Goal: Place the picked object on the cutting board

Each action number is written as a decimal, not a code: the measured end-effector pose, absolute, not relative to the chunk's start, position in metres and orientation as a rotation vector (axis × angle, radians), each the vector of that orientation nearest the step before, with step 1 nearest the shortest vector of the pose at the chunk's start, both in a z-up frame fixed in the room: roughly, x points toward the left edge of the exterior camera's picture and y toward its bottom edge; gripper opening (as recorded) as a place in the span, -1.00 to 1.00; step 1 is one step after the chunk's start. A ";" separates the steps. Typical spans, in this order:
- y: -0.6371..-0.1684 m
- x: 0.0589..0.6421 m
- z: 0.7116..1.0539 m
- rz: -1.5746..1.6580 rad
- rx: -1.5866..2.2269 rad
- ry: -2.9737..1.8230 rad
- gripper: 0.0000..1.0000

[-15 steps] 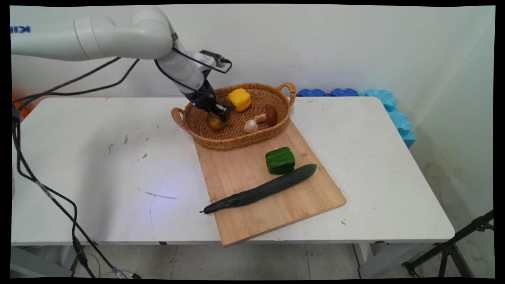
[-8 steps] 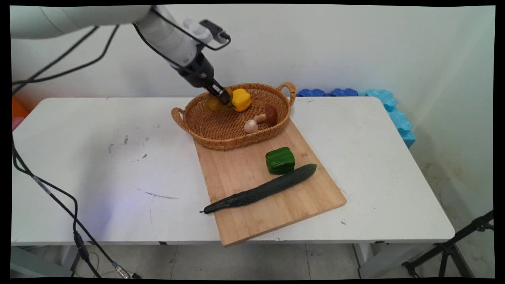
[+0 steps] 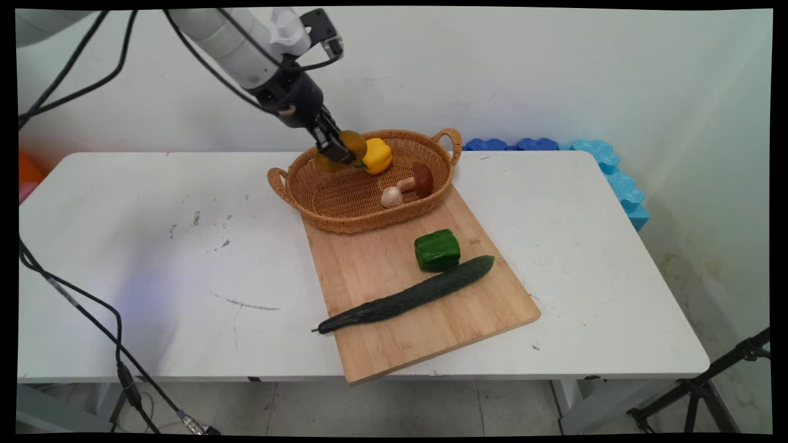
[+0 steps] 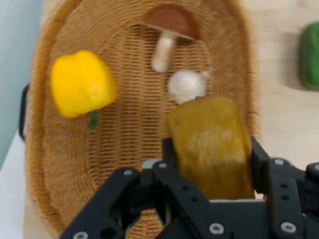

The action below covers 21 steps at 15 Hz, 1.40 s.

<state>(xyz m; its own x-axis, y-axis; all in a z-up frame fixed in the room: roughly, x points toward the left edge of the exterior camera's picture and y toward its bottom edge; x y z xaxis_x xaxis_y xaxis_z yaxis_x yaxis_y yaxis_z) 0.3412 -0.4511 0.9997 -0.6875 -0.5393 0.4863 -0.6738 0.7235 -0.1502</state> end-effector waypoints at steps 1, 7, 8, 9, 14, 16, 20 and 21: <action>-0.444 0.341 1.001 0.435 0.869 -2.538 -1.00; -0.389 0.338 0.982 0.311 0.569 -2.635 -1.00; -0.380 0.336 0.974 0.288 0.535 -2.648 -1.00; -0.374 0.333 0.965 0.270 0.514 -2.658 -1.00; -0.351 0.316 0.920 0.214 0.521 -2.668 -1.00; -0.350 0.309 0.904 0.210 0.577 -2.653 -1.00; -0.357 0.295 0.875 0.224 0.701 -2.615 -1.00; -0.359 0.292 0.870 0.227 0.725 -2.607 -1.00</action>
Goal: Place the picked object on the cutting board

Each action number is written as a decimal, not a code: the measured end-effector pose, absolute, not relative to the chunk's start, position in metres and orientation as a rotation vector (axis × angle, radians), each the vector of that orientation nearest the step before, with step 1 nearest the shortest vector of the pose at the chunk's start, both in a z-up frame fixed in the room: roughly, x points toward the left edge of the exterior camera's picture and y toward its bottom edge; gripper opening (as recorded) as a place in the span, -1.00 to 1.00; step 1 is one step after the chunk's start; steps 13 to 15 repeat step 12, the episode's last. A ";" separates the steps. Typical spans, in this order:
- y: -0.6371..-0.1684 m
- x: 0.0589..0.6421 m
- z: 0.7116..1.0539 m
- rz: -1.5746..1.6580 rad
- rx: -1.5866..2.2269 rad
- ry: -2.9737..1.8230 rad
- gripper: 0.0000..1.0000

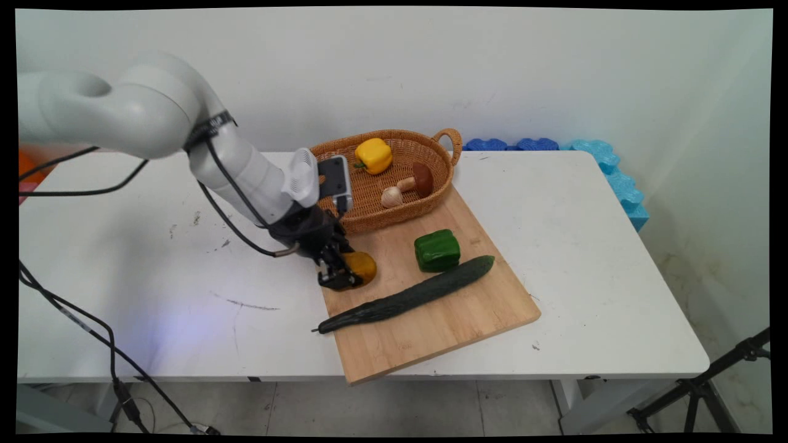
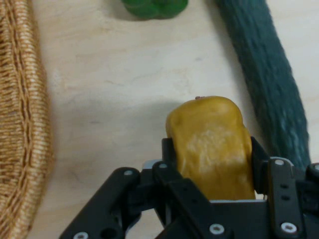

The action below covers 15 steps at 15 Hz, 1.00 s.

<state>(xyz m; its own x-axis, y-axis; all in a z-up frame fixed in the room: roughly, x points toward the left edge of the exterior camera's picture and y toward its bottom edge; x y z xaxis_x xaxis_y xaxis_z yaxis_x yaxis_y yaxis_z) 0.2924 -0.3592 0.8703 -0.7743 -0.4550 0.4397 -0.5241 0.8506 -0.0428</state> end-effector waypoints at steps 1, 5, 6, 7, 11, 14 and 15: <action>-0.362 0.290 0.865 0.232 0.751 -2.598 -1.00; -0.369 0.280 0.850 0.242 0.827 -2.563 -1.00; -0.370 0.279 0.847 0.242 0.841 -2.555 -1.00; -0.370 0.278 0.846 0.242 0.848 -2.551 -1.00; -0.371 0.275 0.843 0.235 0.887 -2.511 1.00; -0.370 0.274 0.845 0.236 0.892 -2.498 1.00; -0.370 0.274 0.845 0.236 0.892 -2.498 1.00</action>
